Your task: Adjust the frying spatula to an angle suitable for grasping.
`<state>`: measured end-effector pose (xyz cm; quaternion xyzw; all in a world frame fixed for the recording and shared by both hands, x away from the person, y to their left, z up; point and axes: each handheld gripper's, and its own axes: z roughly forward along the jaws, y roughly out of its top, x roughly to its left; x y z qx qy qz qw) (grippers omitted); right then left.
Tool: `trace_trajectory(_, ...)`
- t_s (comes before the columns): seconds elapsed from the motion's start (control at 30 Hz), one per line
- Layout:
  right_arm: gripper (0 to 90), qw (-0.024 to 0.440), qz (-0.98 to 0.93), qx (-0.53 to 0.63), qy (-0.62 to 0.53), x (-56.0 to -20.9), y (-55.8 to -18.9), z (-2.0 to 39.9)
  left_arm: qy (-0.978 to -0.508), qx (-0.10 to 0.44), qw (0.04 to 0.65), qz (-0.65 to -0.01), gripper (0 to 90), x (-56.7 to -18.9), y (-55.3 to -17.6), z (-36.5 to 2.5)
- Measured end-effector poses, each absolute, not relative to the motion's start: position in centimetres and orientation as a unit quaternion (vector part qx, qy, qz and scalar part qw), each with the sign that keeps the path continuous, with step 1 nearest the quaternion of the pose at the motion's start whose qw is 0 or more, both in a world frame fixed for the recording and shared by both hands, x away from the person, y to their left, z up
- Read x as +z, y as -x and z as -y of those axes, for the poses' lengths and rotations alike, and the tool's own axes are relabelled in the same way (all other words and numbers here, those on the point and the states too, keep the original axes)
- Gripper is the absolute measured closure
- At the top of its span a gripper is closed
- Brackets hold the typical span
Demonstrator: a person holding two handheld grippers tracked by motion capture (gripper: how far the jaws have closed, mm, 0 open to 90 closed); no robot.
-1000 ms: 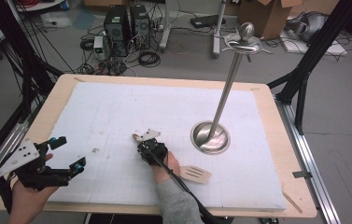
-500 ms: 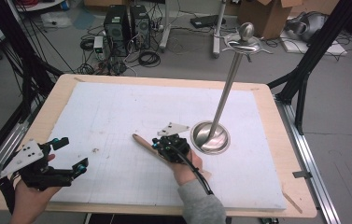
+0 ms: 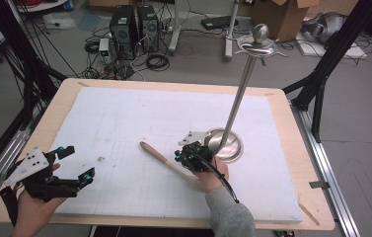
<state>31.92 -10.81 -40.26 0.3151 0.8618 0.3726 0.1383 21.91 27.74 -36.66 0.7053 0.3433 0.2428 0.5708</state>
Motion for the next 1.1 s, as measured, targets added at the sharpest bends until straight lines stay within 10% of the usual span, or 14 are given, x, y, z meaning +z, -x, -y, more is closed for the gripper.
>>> trace_trajectory(1.1, 90.0, 0.12, -0.861, 0.387, -0.309, -42.9, -30.6, 11.7, -0.71, 0.238, 0.565, -0.345, 1.8, -37.1, -22.1, -27.4)
